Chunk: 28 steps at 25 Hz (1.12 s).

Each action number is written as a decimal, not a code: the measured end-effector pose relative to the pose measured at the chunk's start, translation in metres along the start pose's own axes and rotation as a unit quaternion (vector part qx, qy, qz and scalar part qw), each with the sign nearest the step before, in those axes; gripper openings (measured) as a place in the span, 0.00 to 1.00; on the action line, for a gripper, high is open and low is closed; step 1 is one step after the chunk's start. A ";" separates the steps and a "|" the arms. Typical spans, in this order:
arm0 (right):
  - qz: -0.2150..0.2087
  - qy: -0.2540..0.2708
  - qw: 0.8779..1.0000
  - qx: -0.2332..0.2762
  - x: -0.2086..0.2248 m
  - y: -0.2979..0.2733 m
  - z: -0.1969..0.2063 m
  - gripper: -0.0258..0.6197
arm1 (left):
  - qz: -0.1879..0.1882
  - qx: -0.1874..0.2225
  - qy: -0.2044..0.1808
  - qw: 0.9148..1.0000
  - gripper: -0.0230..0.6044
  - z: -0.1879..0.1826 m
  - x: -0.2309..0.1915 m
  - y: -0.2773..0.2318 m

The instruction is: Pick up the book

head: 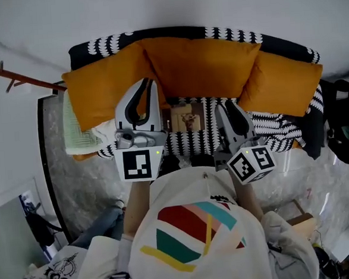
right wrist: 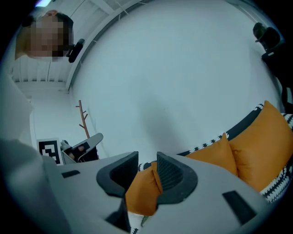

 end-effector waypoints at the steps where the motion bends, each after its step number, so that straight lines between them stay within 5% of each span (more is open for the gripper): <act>1: 0.002 0.003 1.000 -0.002 0.001 -0.005 0.005 0.25 | -0.002 -0.008 0.002 1.000 0.07 0.010 -0.003 -0.002; 4: 0.006 0.031 0.999 -0.027 0.002 -0.019 0.034 0.25 | 0.005 -0.043 0.038 0.998 0.28 0.052 -0.007 -0.007; 7: 0.002 0.026 0.996 -0.081 0.013 -0.035 0.083 0.25 | 0.022 -0.109 0.084 0.990 0.30 0.129 -0.005 0.007; 10: -0.001 0.007 0.994 -0.105 0.042 -0.051 0.125 0.25 | 0.077 -0.173 0.106 0.976 0.34 0.223 0.010 0.016; 13: 0.010 -0.008 0.991 -0.136 0.074 -0.046 0.170 0.25 | 0.132 -0.268 0.129 0.946 0.35 0.315 0.034 0.034; 15: 0.014 -0.019 0.987 -0.159 0.090 -0.043 0.197 0.25 | 0.149 -0.326 0.156 0.920 0.48 0.369 0.046 0.045; 17: 0.000 -0.038 0.986 -0.165 0.095 -0.047 0.213 0.25 | 0.148 -0.368 0.200 0.896 0.56 0.416 0.051 0.055; 19: -0.025 -0.064 0.986 -0.154 0.092 -0.053 0.219 0.25 | 0.141 -0.395 0.221 0.881 0.57 0.454 0.053 0.065; 23: -0.054 -0.075 0.982 -0.165 0.089 -0.060 0.238 0.25 | 0.131 -0.464 0.164 0.861 0.57 0.536 0.054 0.096; 25: -0.065 -0.078 0.980 -0.173 0.086 -0.061 0.248 0.25 | 0.119 -0.502 0.169 0.840 0.57 0.573 0.053 0.116; 28: -0.086 -0.080 0.977 -0.179 0.080 -0.061 0.258 0.25 | 0.108 -0.539 0.231 0.803 0.57 0.604 0.057 0.138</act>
Point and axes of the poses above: the fingertips, and each gripper's own axes: y backward along the fingers, x to its right, z out of its underside, the point moved 1 cm from there along y, backward along the fingers, and after that the axes turned 13 degrees about -z, right-handed, at the moved point
